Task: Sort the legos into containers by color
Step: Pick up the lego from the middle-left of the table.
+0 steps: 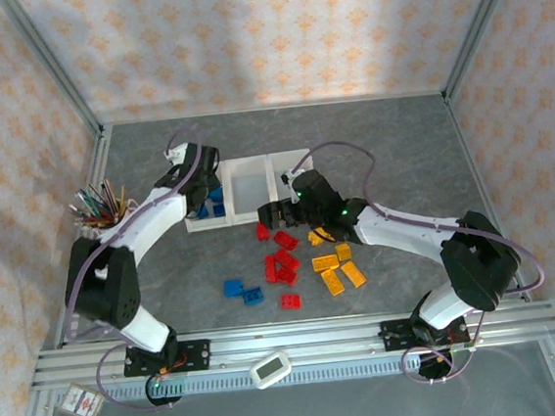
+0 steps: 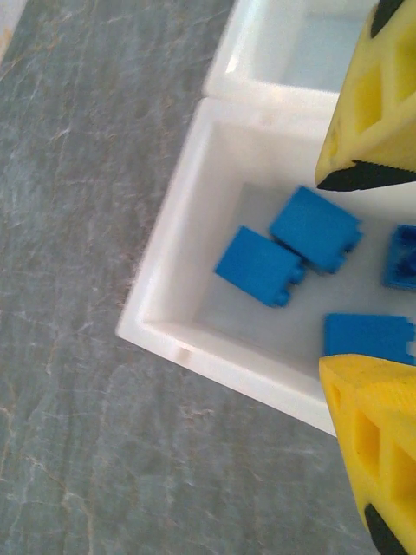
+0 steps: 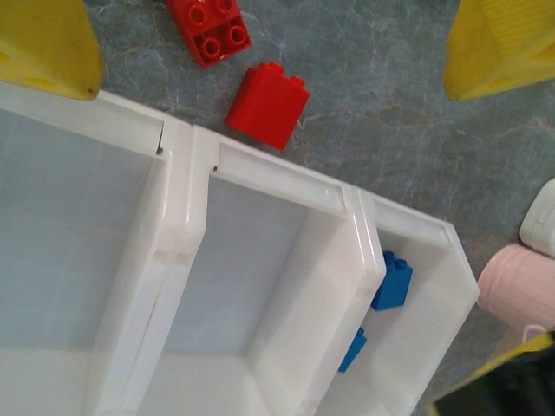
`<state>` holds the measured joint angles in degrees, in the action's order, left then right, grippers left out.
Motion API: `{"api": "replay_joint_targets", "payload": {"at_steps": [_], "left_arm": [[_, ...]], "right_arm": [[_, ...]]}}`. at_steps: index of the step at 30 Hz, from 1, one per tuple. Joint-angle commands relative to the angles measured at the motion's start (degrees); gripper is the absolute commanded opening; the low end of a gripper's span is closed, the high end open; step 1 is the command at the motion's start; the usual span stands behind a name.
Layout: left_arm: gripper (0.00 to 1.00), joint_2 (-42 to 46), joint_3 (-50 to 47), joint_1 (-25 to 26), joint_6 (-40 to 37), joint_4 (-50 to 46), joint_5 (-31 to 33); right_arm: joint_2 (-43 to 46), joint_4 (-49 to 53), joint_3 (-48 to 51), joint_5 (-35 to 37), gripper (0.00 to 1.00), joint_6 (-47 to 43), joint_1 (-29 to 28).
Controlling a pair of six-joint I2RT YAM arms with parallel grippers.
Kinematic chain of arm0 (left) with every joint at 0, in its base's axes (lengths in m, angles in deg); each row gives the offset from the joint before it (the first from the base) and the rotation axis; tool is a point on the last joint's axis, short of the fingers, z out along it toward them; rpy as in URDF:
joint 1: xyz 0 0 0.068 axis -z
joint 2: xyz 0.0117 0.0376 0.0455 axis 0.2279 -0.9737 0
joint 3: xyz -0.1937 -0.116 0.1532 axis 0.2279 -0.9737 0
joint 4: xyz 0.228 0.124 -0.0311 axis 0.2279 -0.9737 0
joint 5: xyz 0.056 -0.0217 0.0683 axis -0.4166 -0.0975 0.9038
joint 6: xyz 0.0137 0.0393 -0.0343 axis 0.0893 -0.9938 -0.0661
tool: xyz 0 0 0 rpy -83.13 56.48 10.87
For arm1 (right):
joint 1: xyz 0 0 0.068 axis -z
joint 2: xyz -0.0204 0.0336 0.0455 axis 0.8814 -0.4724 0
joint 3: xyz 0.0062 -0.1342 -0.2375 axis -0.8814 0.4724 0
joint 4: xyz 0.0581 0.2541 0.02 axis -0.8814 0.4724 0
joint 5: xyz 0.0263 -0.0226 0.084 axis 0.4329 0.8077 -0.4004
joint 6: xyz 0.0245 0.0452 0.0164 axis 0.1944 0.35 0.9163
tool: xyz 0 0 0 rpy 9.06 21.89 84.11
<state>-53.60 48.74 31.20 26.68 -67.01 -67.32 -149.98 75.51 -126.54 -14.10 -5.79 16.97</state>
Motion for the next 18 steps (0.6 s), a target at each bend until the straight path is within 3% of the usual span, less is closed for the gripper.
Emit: {"api": "replay_joint_targets", "payload": {"at_steps": [1, 13, 18], "left_arm": [[0.58, 6.5, -4.4, 2.9, 0.1, -4.5, -2.0], [0.68, 24.5, -20.9, 19.8, 15.9, -19.4, -3.2], [0.74, 27.5, -26.2, 26.3, 21.9, -18.9, -7.1]], "right_arm": [[0.2, 4.1, 0.6, -2.3, 1.0, -2.1, -0.7], [3.2, 5.1, 7.3, -2.1, 1.0, -1.5, -7.5], [4.9, 2.6, 10.3, -2.7, 1.0, -0.6, -7.7]]}}
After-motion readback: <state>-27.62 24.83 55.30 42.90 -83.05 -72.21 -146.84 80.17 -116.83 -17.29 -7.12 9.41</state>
